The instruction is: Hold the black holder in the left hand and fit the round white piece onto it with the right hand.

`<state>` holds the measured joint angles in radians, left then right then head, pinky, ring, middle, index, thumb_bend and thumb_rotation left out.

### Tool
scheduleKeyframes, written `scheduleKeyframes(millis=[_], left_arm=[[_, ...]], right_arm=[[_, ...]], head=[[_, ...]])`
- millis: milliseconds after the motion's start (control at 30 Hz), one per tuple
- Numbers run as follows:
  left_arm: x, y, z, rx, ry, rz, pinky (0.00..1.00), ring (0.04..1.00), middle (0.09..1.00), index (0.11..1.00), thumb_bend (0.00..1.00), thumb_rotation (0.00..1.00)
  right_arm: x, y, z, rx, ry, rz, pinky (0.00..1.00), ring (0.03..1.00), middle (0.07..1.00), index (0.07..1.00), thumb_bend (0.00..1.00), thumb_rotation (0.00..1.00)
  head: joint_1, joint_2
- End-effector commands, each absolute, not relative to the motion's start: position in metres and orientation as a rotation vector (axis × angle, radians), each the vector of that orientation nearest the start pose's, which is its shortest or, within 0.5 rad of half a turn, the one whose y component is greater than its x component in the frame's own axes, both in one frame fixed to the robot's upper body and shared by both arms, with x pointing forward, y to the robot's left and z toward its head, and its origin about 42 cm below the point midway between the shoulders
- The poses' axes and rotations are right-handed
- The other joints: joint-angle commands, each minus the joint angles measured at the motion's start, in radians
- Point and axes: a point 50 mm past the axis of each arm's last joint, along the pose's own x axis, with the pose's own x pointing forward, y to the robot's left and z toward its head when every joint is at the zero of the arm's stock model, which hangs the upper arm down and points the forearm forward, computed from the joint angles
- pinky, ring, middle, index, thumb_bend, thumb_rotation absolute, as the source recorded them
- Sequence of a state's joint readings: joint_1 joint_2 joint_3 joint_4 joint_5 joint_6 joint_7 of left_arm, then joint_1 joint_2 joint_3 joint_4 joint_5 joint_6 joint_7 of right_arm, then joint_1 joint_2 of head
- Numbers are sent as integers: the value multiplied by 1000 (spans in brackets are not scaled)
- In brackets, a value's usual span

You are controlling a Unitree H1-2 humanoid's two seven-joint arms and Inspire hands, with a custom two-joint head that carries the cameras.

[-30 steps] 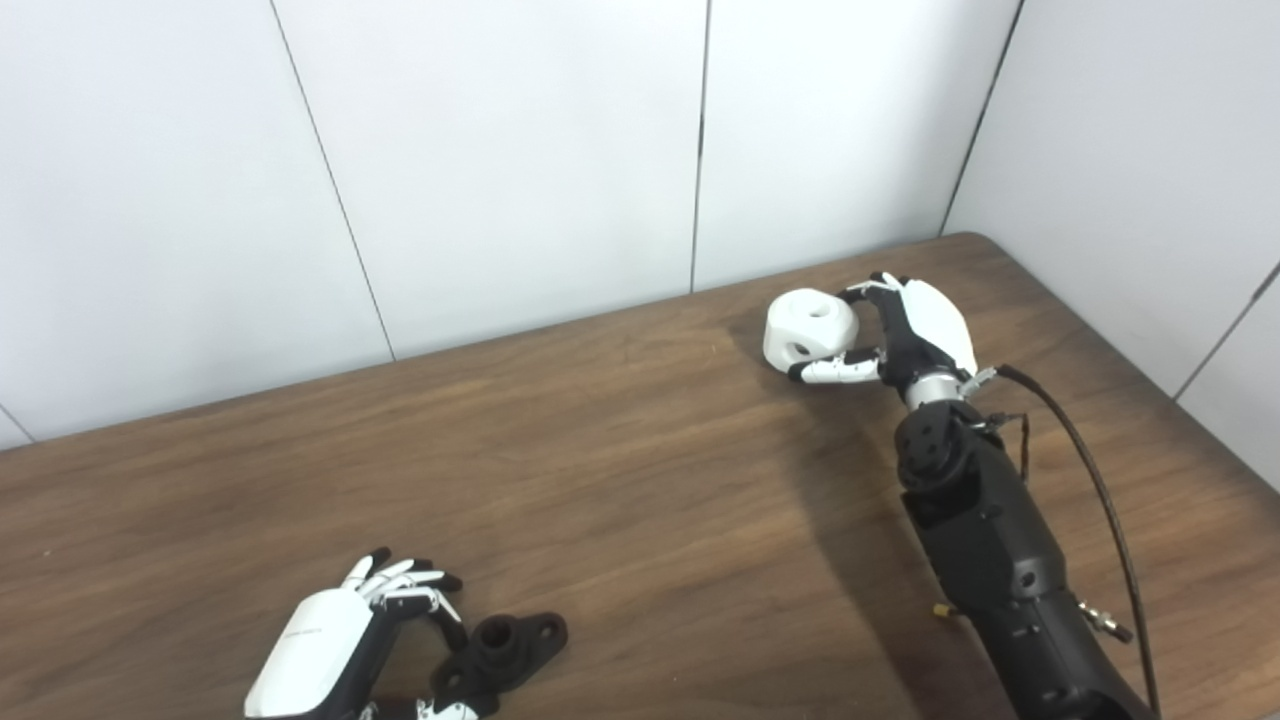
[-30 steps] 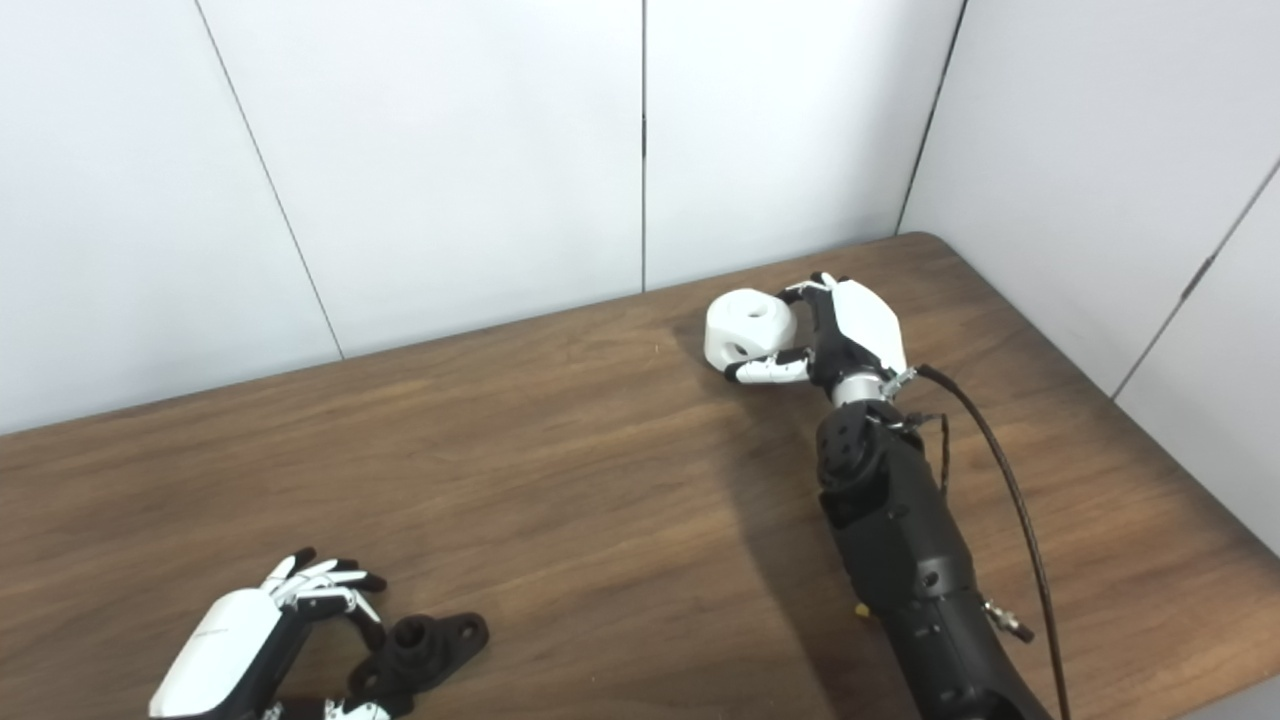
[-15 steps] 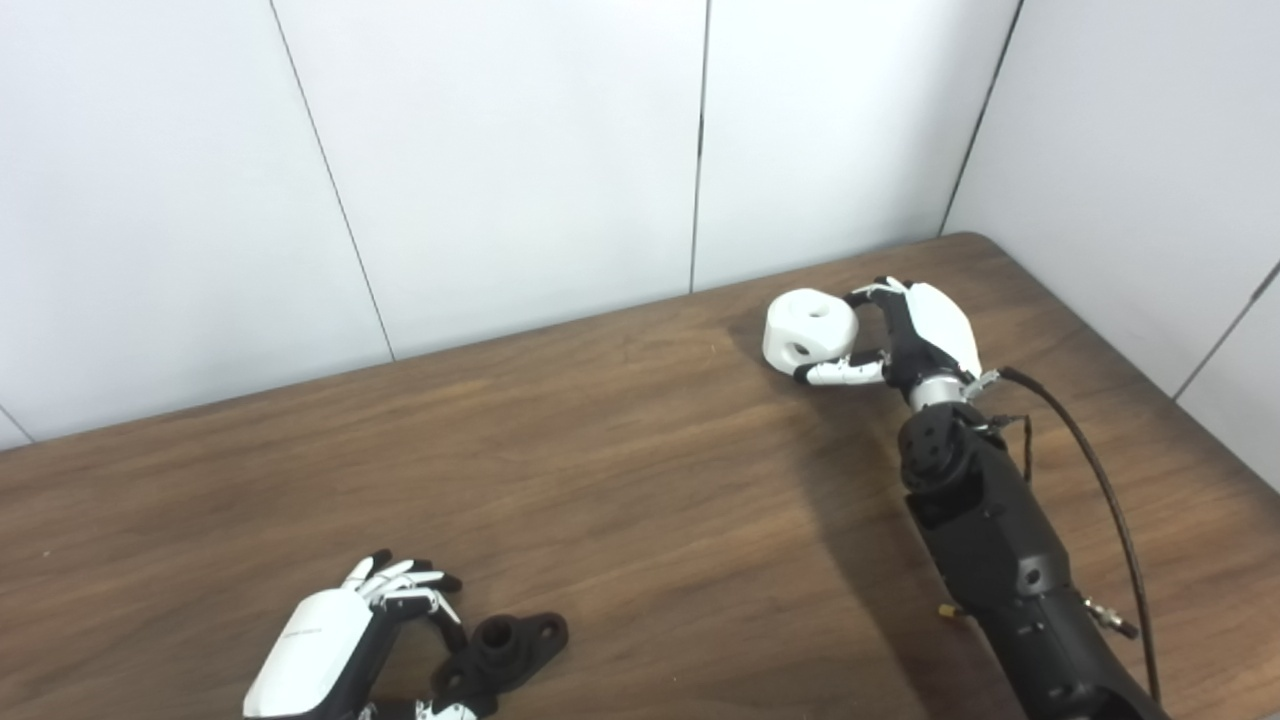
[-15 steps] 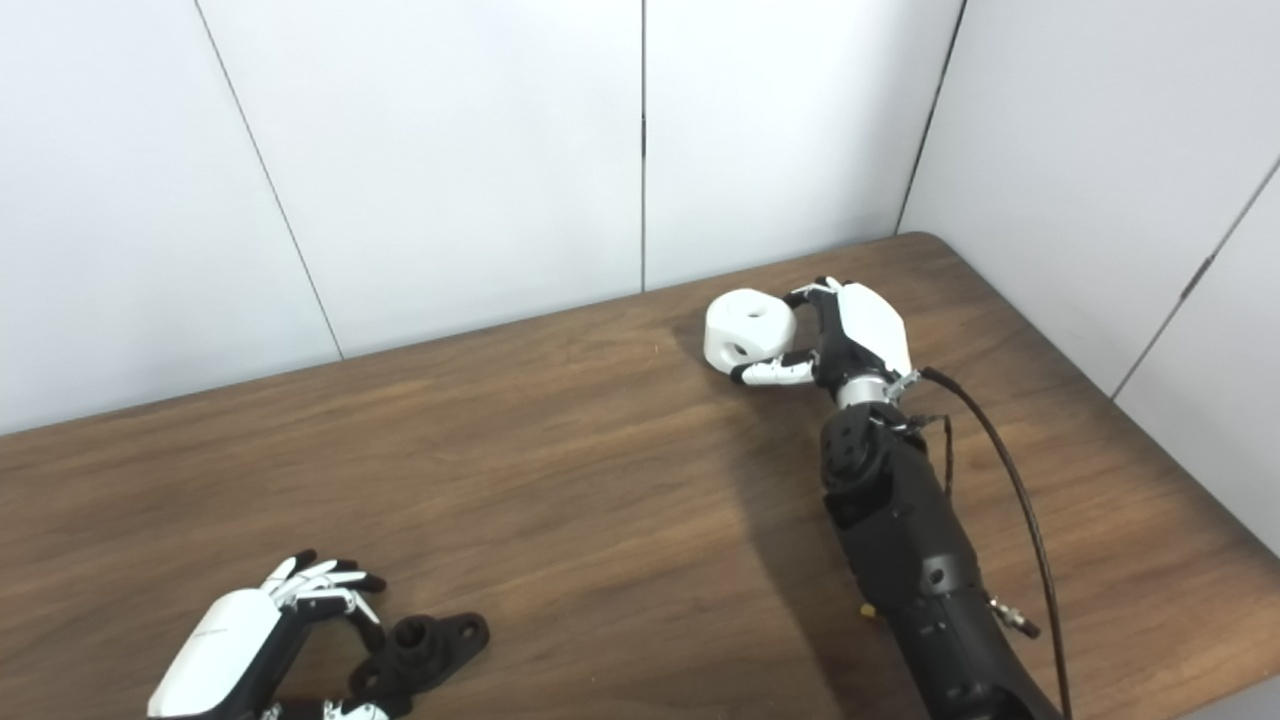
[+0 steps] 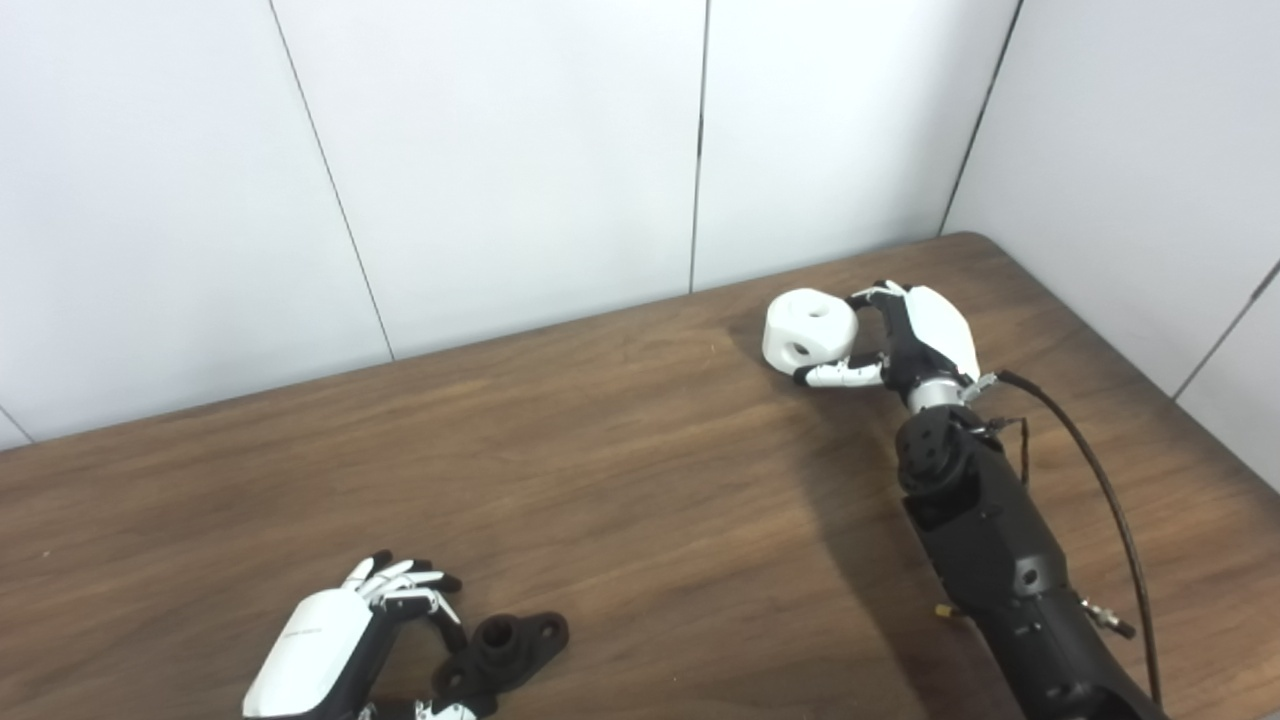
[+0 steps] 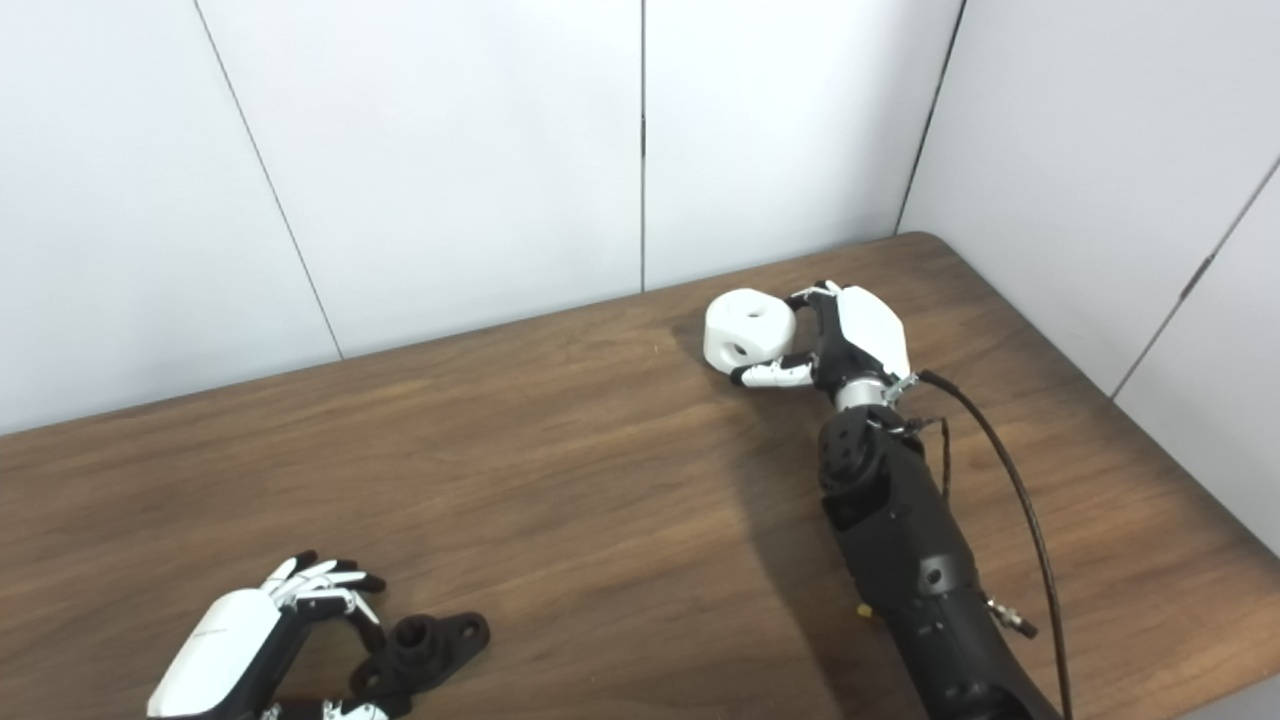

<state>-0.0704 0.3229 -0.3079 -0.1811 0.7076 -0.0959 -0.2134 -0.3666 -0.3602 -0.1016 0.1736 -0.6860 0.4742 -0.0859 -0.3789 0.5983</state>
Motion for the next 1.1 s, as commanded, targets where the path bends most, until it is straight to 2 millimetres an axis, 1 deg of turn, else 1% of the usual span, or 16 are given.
scheduleKeyframes(millis=[0, 333, 933, 1067], left_arm=[[284, 211, 146, 1070, -291, -528, 976, 873, 773, 484, 520, 45], [283, 211, 146, 1068, -282, -536, 989, 874, 775, 484, 520, 45], [282, 211, 147, 1088, -268, -550, 982, 868, 773, 484, 520, 45], [282, 211, 147, 1095, -269, -556, 979, 868, 774, 485, 520, 46]], right_arm=[[402, -369, 217, -970, 125, -539, 1000, 979, 913, 694, 833, 304], [404, -368, 217, -959, 116, -547, 1000, 978, 917, 691, 814, 306], [408, -370, 218, -962, 99, -555, 1000, 967, 911, 680, 834, 274], [408, -370, 218, -953, 97, -549, 1000, 973, 909, 675, 807, 250]], head=[[-1, 1], [0, 2], [-1, 3], [1, 4]])
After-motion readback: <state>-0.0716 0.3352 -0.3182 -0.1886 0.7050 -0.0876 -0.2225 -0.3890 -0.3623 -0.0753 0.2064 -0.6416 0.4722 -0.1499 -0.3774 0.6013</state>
